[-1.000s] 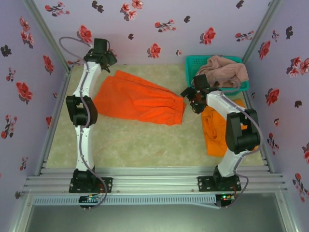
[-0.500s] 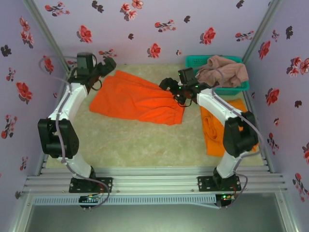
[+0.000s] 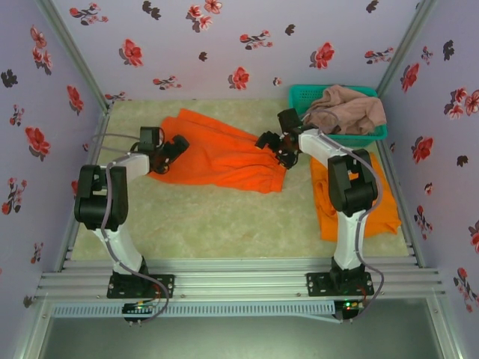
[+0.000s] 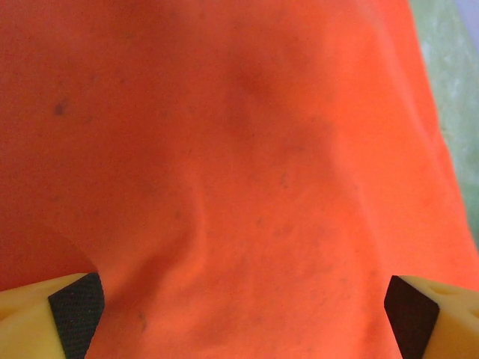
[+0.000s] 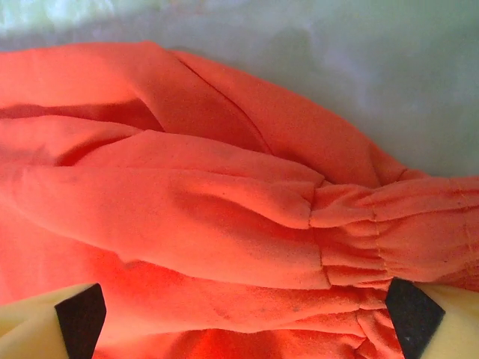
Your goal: Fold and stack the shorts
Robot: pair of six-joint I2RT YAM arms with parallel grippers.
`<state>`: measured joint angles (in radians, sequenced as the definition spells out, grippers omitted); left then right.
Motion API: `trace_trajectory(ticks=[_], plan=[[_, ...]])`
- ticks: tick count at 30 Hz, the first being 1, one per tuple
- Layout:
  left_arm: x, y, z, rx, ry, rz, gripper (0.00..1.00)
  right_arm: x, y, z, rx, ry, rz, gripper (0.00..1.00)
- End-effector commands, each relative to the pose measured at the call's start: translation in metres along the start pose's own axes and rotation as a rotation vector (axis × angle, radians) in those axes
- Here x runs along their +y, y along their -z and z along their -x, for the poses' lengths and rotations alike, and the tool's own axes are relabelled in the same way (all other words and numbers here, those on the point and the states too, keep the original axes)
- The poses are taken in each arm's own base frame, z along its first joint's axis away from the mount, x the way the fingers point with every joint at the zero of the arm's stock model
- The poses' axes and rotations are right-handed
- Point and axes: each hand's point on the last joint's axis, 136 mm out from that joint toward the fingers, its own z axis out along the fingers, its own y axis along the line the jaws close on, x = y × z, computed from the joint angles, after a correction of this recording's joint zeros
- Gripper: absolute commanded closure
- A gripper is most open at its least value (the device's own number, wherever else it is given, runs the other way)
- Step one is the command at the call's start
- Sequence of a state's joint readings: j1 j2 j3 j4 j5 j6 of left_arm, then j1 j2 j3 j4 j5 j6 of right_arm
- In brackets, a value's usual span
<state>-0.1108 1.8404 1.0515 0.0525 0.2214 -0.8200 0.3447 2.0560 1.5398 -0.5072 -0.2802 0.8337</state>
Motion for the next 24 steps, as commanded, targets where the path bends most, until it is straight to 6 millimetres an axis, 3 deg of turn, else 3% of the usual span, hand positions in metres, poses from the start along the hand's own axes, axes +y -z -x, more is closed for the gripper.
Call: trace_trajectory(ticks=[1, 7, 12, 15, 17, 19, 21, 24], plan=[[0.007, 0.009, -0.006, -0.028, 0.026, -0.015, 0.01, -0.017, -0.010, -0.005, 0.037, 0.014, -0.074, 0.01], [0.041, 0.040, -0.049, -0.028, 0.051, 0.054, 0.01, -0.023, -0.005, -0.014, 0.069, 0.084, -0.096, 0.01], [0.073, 0.075, -0.096, -0.041, 0.068, 0.116, 0.01, -0.030, 0.006, -0.038, 0.106, 0.199, -0.132, 0.01], [0.079, 0.099, -0.110, -0.055, 0.073, 0.121, 0.01, -0.035, 0.013, -0.059, 0.140, 0.257, -0.134, 0.01], [0.075, 0.120, -0.111, -0.074, 0.052, 0.110, 0.01, -0.039, 0.021, -0.074, 0.161, 0.306, -0.138, 0.01], [0.064, 0.152, -0.099, -0.143, 0.010, 0.094, 0.01, -0.042, 0.032, -0.090, 0.164, 0.360, -0.139, 0.01], [0.045, 0.191, -0.077, -0.243, -0.058, 0.054, 0.01, -0.041, 0.048, -0.103, 0.149, 0.406, -0.112, 0.01], [0.019, 0.232, -0.045, -0.333, -0.182, 0.036, 0.01, -0.032, 0.076, -0.109, 0.080, 0.473, -0.060, 0.01]])
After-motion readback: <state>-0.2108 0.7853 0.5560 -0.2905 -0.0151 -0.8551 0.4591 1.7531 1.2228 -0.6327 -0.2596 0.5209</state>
